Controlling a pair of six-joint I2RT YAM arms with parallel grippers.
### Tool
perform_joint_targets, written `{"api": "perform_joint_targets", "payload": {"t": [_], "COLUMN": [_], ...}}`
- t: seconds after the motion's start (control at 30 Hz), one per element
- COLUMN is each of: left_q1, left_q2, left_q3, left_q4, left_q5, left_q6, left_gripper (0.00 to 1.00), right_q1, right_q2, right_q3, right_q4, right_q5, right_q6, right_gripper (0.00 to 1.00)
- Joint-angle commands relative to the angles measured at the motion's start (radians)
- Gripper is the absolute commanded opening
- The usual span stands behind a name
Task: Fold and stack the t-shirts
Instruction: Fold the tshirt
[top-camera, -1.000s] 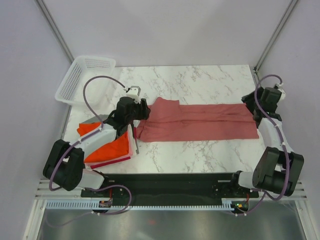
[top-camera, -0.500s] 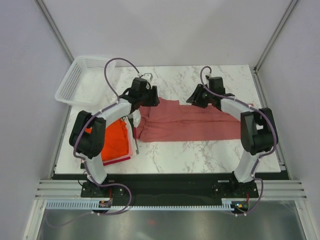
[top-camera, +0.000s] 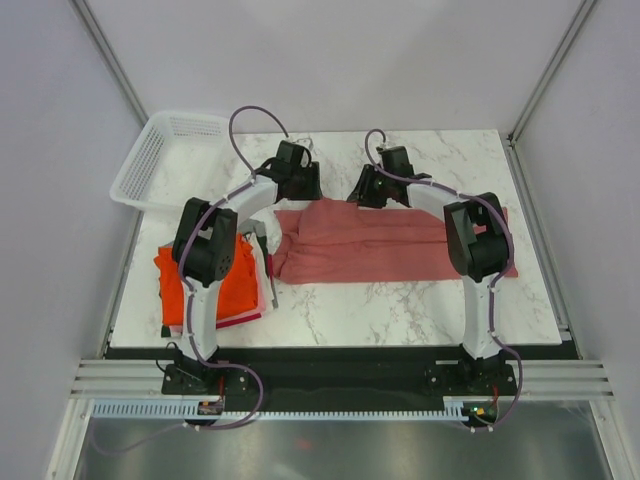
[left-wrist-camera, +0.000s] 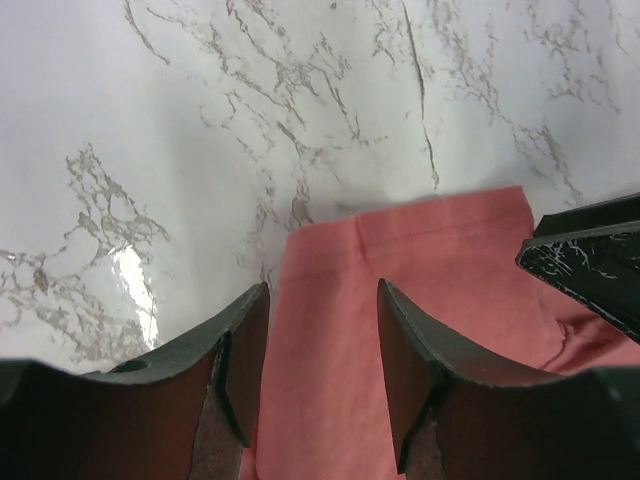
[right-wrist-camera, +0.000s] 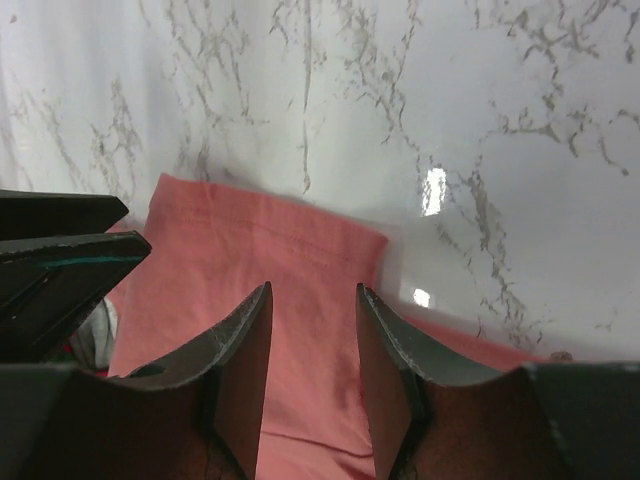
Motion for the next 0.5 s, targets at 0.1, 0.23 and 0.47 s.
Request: {"api": "perform_joint_targets", "payload": {"t": [0.1,0.23,0.47], "left_q1": [0.003,0.003,0.001], "left_q2": [0.098,0.121,0.136], "left_q3": [0.126,0.16,0.209], "left_q4": [-0.077,-0.077,-0.079], "left_q5": [0.042,0.057,0.084], "left_q6": [0.019,0.016,0.025], "left_gripper": [0.52,0.45,0.25], "right_q1": [0.012,0.016,0.018], "right_q2": [0.036,0.047,0.085], "right_q3": [0.088,0.091,0.123], "right_q4": [-0.057,-0.058,-0.064], "right_q5": [0.151,0.168,0.111], "right_q6": [-0.038,-0.05,-0.051], "right_gripper": [0.47,0.47,0.28]}}
